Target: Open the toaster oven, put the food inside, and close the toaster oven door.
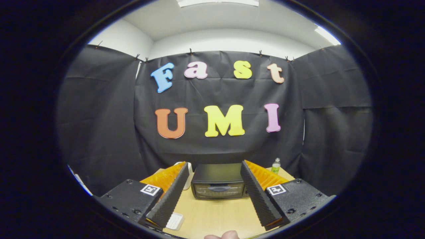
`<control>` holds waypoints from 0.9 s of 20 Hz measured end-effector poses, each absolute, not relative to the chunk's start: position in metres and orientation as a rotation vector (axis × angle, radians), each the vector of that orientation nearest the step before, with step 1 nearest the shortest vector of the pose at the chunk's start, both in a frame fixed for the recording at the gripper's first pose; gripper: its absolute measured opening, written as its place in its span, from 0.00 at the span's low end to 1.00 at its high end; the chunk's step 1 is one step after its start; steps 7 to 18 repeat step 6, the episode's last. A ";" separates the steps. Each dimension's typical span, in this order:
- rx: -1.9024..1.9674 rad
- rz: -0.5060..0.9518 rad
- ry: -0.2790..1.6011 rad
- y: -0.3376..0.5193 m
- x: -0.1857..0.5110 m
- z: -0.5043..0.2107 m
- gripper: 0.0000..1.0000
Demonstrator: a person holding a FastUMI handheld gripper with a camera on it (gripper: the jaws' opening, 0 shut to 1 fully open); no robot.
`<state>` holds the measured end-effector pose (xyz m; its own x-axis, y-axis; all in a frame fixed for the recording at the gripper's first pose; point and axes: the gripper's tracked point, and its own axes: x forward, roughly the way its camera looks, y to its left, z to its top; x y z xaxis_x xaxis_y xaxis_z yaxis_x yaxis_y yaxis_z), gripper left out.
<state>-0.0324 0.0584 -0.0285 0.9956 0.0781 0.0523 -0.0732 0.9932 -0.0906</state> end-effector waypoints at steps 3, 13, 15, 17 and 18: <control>-0.079 0.085 -0.059 0.064 -0.034 -0.027 1.00; -0.078 0.085 -0.057 0.065 -0.033 -0.028 1.00; -0.078 0.085 -0.057 0.065 -0.033 -0.028 1.00; -0.078 0.085 -0.057 0.065 -0.033 -0.028 1.00; -0.078 0.085 -0.057 0.065 -0.033 -0.028 1.00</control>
